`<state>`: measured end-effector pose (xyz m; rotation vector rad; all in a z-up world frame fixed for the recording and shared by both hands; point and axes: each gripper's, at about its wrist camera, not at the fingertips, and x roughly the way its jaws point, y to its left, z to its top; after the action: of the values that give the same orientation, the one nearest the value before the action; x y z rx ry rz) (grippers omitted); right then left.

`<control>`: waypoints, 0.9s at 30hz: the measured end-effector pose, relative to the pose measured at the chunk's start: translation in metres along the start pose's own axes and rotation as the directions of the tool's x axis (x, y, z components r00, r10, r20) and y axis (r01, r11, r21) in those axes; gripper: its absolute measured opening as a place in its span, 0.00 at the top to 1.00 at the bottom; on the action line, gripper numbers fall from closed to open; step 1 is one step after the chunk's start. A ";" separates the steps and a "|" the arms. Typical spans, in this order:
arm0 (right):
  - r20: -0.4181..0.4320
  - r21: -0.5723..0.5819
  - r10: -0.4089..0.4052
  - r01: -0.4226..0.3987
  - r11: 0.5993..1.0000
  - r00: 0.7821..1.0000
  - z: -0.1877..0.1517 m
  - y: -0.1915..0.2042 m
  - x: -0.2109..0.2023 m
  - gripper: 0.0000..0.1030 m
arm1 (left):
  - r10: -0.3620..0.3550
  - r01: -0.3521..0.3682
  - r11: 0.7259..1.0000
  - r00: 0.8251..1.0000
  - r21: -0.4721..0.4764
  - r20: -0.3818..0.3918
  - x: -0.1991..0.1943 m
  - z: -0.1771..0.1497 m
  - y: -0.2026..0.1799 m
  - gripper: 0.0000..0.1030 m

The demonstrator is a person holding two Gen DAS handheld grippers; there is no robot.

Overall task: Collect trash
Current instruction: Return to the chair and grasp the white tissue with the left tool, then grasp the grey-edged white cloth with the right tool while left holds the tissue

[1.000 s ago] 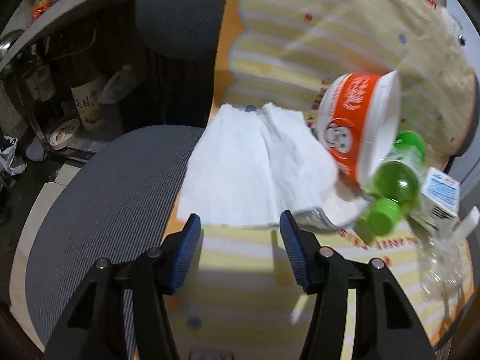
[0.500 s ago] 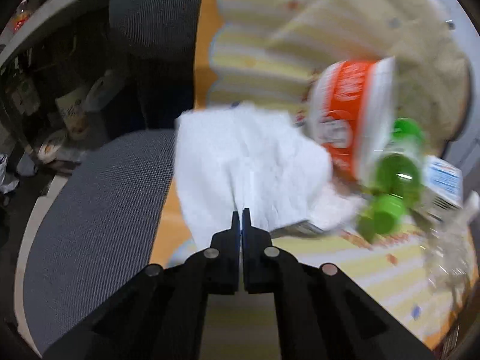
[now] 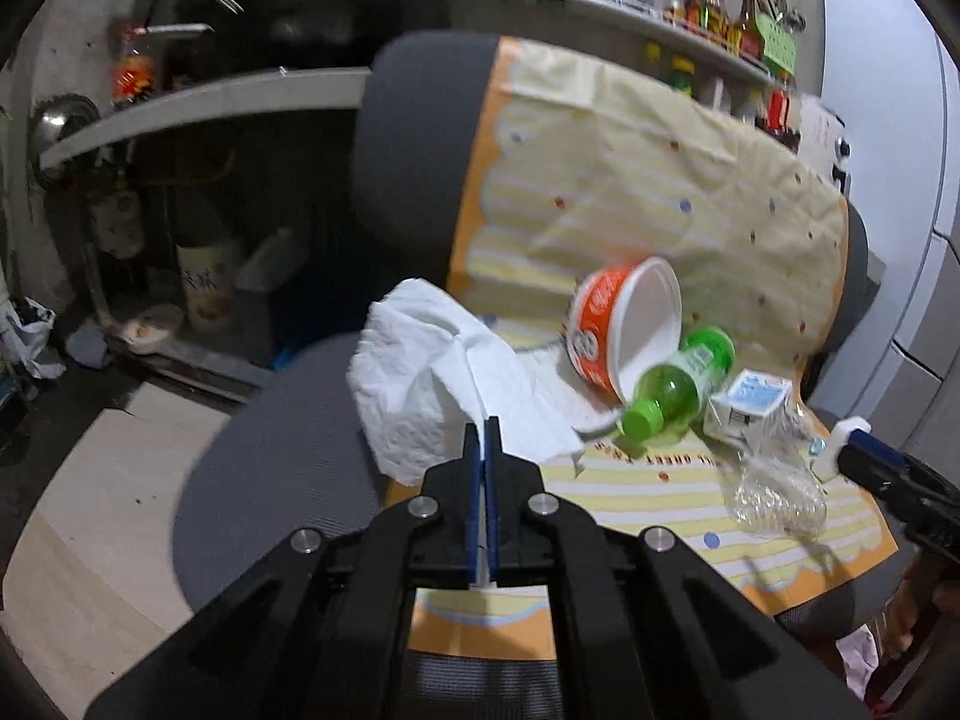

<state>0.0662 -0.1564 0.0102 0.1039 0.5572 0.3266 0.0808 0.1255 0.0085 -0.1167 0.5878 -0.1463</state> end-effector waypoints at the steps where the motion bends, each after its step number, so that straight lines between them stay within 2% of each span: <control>1: -0.008 -0.016 0.015 -0.015 1.000 1.000 0.004 0.009 0.009 0.32 | 0.005 -0.005 1.000 1.000 0.001 0.009 -0.001 0.002 0.003 1.00; 3: -0.023 -0.044 0.037 -0.038 0.998 0.999 0.010 0.024 0.026 0.32 | 0.022 -0.022 1.000 0.999 -0.002 0.030 -0.001 0.004 0.009 1.00; 5: -0.045 -0.072 0.062 -0.065 0.995 0.997 0.018 0.041 0.049 0.41 | 0.021 -0.021 1.000 0.999 -0.018 0.035 0.002 0.005 0.015 1.00; 9: -0.091 -0.103 0.084 -0.093 0.990 0.992 0.026 0.064 0.092 0.51 | 0.027 -0.025 0.999 0.999 -0.048 0.037 0.013 0.004 0.031 1.00; 14: -0.156 -0.133 0.055 -0.077 0.988 0.986 0.030 0.084 0.148 0.58 | 0.023 -0.022 0.997 1.000 -0.069 0.013 0.032 0.000 0.045 1.00; 17: -0.205 -0.145 0.007 -0.038 0.989 0.979 0.029 0.090 0.177 0.61 | 0.023 -0.023 0.997 1.000 -0.068 0.000 0.043 -0.002 0.049 1.00; 21: -0.267 -0.150 -0.054 0.014 0.989 0.962 0.028 0.094 0.206 0.63 | 0.009 -0.010 0.997 1.000 -0.072 -0.013 0.052 -0.005 0.050 1.00; 24: -0.312 -0.146 -0.063 0.018 0.989 0.948 0.028 0.093 0.219 0.66 | -0.001 -0.001 0.997 1.000 -0.073 -0.021 0.055 -0.008 0.050 1.00; 25: -0.327 -0.150 -0.067 0.018 0.988 0.943 0.027 0.094 0.222 0.71 | -0.003 0.001 0.997 1.000 -0.073 -0.023 0.054 -0.009 0.050 1.00; 27: -0.356 -0.163 -0.064 0.005 0.987 0.932 0.023 0.095 0.225 0.90 | -0.005 0.003 0.998 1.000 -0.070 -0.023 0.052 -0.010 0.049 1.00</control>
<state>0.2319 0.0073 -0.0654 -0.1247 0.8943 0.3572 0.1232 0.1640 -0.0350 -0.1841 0.6165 -0.1310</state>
